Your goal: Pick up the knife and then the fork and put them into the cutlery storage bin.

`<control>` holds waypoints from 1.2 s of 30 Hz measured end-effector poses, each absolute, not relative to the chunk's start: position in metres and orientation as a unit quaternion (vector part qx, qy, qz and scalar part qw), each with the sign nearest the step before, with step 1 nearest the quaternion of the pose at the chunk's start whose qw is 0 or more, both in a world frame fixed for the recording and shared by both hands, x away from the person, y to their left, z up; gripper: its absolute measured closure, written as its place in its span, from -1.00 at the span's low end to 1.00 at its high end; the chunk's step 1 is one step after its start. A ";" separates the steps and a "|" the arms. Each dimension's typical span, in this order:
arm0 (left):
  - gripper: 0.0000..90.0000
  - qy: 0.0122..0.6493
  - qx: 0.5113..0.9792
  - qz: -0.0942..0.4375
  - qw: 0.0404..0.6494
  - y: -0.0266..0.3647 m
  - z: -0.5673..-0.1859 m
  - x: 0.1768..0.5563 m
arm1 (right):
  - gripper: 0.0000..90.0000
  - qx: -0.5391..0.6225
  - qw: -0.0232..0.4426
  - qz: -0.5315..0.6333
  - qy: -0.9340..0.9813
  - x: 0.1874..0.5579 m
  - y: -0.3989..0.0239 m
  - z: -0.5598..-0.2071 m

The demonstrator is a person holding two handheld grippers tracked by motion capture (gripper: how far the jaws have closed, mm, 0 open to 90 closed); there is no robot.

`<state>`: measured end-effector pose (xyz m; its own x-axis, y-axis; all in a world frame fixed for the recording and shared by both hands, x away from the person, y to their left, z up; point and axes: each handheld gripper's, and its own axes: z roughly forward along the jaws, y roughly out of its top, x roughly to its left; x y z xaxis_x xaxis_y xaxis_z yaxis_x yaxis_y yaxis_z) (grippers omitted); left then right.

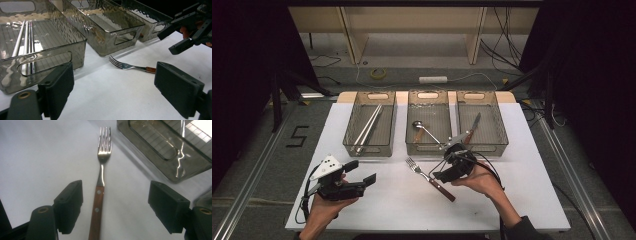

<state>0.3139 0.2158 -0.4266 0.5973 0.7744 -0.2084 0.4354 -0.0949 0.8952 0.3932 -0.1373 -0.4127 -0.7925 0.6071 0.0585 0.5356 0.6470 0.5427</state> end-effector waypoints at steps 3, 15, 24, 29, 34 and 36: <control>-0.65 0.418 0.724 0.161 0.525 0.216 -0.427 0.314 | -0.31 0.310 0.063 0.270 0.909 0.393 -0.135 -0.416; -0.65 0.417 0.724 0.162 0.525 0.216 -0.426 0.314 | -0.04 0.311 0.054 0.251 0.915 0.387 -0.129 -0.433; -0.65 0.417 0.724 0.163 0.525 0.216 -0.426 0.314 | 0.15 0.310 0.053 0.239 0.919 0.380 -0.125 -0.448; -0.65 0.417 0.724 0.163 0.525 0.216 -0.426 0.314 | 0.28 0.309 0.057 0.241 0.918 0.378 -0.125 -0.451; -0.65 0.416 0.724 0.163 0.525 0.216 -0.426 0.314 | 0.38 0.314 0.055 0.233 0.919 0.376 -0.125 -0.457; -0.65 0.416 0.725 0.163 0.525 0.216 -0.426 0.313 | 0.40 0.313 0.055 0.231 0.920 0.375 -0.125 -0.459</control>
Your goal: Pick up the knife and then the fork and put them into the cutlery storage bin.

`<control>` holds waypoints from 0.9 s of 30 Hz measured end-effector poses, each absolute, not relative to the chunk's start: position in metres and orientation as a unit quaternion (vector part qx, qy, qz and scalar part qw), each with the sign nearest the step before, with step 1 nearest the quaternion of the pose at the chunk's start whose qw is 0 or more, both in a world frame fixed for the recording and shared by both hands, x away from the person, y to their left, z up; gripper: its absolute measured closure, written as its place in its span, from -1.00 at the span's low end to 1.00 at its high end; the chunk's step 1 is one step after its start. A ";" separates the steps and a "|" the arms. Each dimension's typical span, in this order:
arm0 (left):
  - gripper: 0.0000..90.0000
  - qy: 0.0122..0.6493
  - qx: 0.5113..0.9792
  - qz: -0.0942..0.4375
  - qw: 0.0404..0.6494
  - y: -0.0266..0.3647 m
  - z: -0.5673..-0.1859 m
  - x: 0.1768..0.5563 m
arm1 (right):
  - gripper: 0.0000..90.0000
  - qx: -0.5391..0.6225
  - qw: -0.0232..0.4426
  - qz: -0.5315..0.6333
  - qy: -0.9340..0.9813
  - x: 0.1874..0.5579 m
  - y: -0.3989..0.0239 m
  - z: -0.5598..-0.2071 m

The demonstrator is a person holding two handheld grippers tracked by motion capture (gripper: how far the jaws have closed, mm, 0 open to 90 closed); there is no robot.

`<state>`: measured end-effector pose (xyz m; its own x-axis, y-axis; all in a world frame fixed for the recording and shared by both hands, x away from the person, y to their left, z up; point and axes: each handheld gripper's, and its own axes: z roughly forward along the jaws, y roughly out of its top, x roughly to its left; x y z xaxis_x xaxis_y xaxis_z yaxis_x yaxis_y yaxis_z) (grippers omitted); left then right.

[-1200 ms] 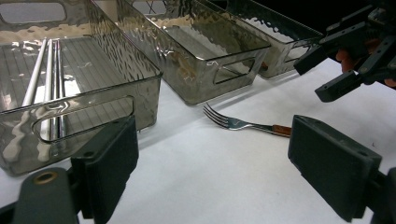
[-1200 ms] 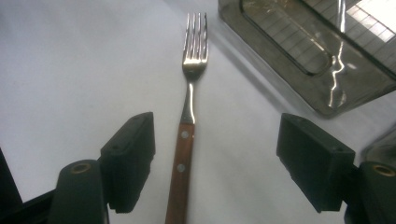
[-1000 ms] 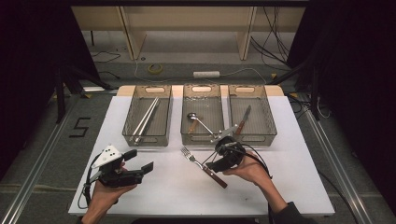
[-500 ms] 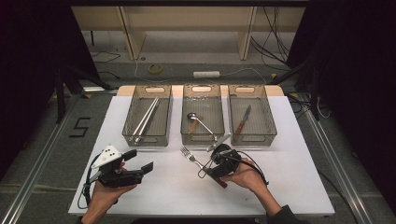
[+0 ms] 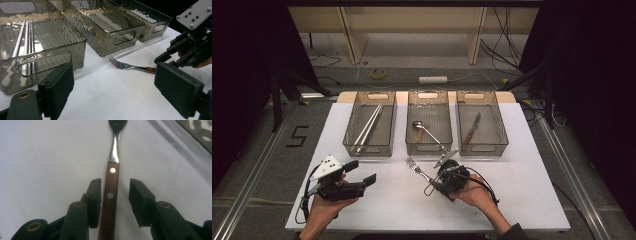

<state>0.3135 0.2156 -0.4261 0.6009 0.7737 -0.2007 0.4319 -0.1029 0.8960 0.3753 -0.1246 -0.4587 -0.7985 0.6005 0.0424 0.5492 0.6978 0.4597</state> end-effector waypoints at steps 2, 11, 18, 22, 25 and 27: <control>-0.65 0.416 0.725 0.163 0.525 0.216 -0.426 0.313 | 0.43 0.311 0.056 0.230 0.920 0.375 -0.124 -0.460; -0.65 0.416 0.725 0.163 0.525 0.216 -0.426 0.314 | 0.57 0.306 0.054 0.221 0.925 0.374 -0.123 -0.465; -0.65 0.416 0.726 0.163 0.523 0.215 -0.426 0.314 | 0.67 0.305 0.058 0.216 0.926 0.373 -0.122 -0.466; -0.65 0.416 0.726 0.163 0.523 0.215 -0.426 0.314 | 0.68 0.301 0.062 0.215 0.927 0.373 -0.121 -0.466; -0.64 0.416 0.726 0.164 0.523 0.215 -0.426 0.314 | 0.68 0.301 0.062 0.214 0.927 0.373 -0.121 -0.466; -0.65 0.416 0.726 0.163 0.523 0.215 -0.426 0.314 | 0.69 0.302 0.061 0.213 0.927 0.373 -0.121 -0.466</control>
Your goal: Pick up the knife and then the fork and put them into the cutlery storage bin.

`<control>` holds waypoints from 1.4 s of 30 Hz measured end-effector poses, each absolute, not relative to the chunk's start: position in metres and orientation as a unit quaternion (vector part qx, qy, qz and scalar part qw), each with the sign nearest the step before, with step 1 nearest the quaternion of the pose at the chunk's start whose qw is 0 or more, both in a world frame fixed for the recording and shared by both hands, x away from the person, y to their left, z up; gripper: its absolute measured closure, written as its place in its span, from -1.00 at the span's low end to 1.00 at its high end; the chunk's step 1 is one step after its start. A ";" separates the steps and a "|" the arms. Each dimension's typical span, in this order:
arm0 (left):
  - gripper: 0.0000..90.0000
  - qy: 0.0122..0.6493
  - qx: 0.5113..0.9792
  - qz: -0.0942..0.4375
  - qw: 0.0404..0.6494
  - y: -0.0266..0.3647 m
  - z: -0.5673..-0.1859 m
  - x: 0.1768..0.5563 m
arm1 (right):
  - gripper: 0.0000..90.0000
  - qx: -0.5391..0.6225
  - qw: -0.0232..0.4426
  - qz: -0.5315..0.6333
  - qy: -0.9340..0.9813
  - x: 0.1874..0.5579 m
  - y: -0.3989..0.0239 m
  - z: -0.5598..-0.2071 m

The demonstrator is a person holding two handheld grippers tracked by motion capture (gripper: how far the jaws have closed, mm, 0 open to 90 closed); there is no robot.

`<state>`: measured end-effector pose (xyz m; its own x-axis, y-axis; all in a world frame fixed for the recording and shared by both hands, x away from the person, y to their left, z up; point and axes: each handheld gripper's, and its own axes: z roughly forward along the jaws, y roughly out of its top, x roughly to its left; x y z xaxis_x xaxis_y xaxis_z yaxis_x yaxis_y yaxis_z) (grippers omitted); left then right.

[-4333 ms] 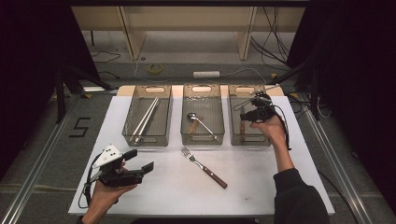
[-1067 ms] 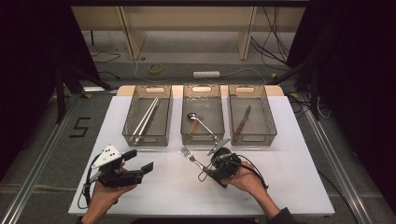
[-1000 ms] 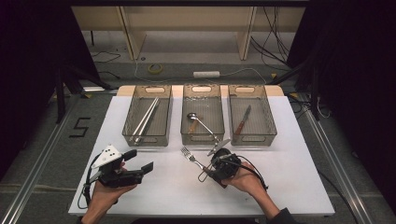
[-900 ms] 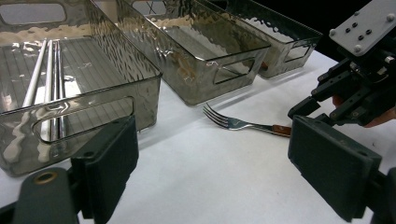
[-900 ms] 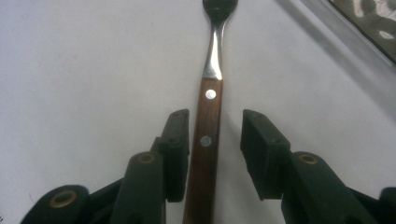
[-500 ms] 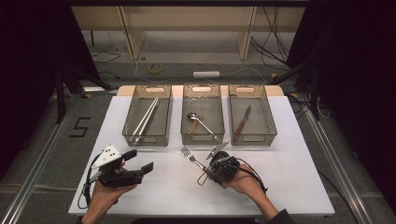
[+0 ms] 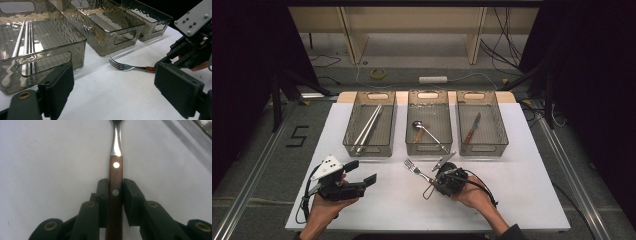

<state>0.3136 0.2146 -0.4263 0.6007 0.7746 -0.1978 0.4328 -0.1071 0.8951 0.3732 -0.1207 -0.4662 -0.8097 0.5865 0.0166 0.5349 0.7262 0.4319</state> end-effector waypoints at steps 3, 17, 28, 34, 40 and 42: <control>-0.65 0.416 0.726 0.164 0.523 0.215 -0.426 0.314 | 0.70 0.305 0.059 0.211 0.927 0.374 -0.120 -0.466; -0.64 0.416 0.726 0.163 0.523 0.215 -0.426 0.314 | 0.72 0.302 0.051 0.227 0.924 0.376 -0.125 -0.461; -0.65 0.416 0.726 0.163 0.523 0.215 -0.426 0.314 | 0.72 0.305 0.050 0.242 0.920 0.379 -0.133 -0.455; -0.64 0.417 0.725 0.163 0.523 0.215 -0.426 0.314 | 0.72 0.306 0.050 0.251 0.917 0.380 -0.137 -0.451; -0.65 0.416 0.726 0.163 0.523 0.215 -0.426 0.314 | 0.72 0.301 0.050 0.258 0.917 0.378 -0.140 -0.445; -0.64 0.416 0.726 0.163 0.523 0.215 -0.426 0.314 | 0.72 0.299 0.050 0.261 0.917 0.378 -0.140 -0.443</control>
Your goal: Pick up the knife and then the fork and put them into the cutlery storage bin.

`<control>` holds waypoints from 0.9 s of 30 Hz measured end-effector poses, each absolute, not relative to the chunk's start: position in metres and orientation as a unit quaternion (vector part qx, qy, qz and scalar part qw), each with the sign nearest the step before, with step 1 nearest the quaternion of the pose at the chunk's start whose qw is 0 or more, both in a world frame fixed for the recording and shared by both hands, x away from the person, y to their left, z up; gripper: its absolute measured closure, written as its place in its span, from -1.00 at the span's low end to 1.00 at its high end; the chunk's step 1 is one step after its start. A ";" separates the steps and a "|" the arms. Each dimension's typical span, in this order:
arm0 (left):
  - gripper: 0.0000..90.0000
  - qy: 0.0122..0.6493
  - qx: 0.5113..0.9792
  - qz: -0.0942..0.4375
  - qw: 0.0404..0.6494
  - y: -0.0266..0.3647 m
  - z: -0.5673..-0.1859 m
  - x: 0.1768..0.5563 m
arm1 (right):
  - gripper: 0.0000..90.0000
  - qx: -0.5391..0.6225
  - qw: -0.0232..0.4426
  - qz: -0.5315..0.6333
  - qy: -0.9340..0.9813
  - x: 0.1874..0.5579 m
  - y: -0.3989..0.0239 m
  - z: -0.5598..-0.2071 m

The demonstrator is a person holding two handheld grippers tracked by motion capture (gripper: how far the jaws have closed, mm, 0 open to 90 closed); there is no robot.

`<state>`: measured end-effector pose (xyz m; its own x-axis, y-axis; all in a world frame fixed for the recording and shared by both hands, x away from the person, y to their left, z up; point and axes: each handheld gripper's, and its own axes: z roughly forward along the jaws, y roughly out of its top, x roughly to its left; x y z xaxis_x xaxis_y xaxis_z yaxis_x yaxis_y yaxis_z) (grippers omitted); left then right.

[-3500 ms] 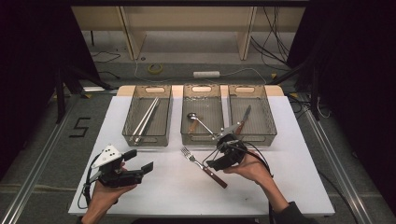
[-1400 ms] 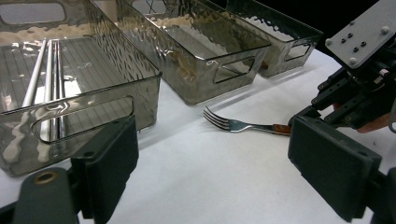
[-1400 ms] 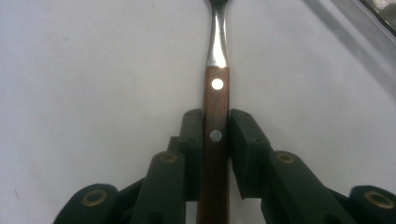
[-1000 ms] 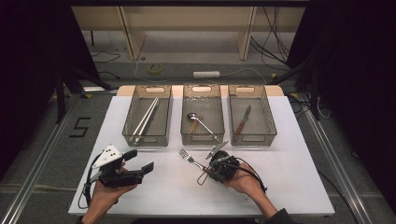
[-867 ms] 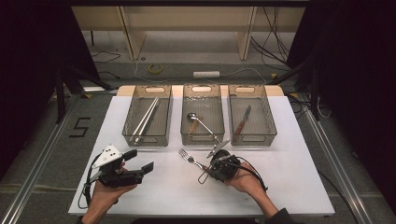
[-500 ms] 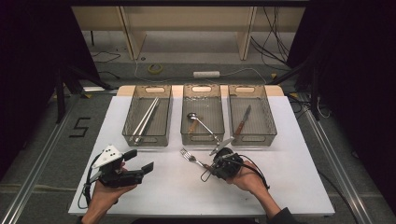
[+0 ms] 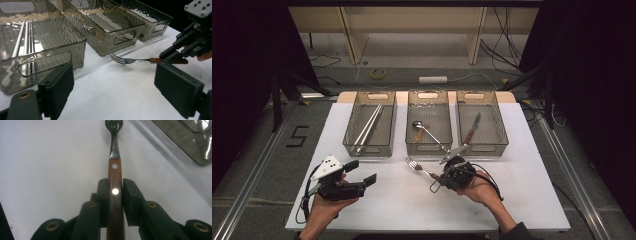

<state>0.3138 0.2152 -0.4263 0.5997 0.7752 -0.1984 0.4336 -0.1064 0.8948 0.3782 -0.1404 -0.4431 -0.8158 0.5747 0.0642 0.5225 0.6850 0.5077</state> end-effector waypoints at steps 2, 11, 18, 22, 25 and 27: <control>-0.64 0.417 0.725 0.164 0.524 0.215 -0.426 0.314 | 0.72 0.301 0.052 0.264 0.915 0.379 -0.142 -0.440; -0.65 0.417 0.725 0.164 0.524 0.215 -0.426 0.314 | 0.72 0.302 0.061 0.287 0.907 0.380 -0.150 -0.427; -0.64 0.417 0.725 0.165 0.523 0.215 -0.426 0.314 | 0.72 0.303 0.067 0.299 0.902 0.382 -0.157 -0.420; -0.65 0.417 0.724 0.165 0.523 0.215 -0.426 0.314 | 0.72 0.308 0.072 0.307 0.898 0.383 -0.161 -0.414; -0.64 0.418 0.724 0.165 0.523 0.215 -0.427 0.314 | 0.72 0.310 0.076 0.313 0.894 0.385 -0.164 -0.409; -0.65 0.418 0.724 0.165 0.523 0.215 -0.427 0.314 | 0.72 0.318 0.076 0.317 0.890 0.386 -0.166 -0.405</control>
<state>0.3142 0.2153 -0.4266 0.5962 0.7781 -0.1977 0.4321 -0.1034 0.8959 0.3863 -0.1665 -0.4046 -0.7860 0.6147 0.0663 0.5180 0.5962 0.6133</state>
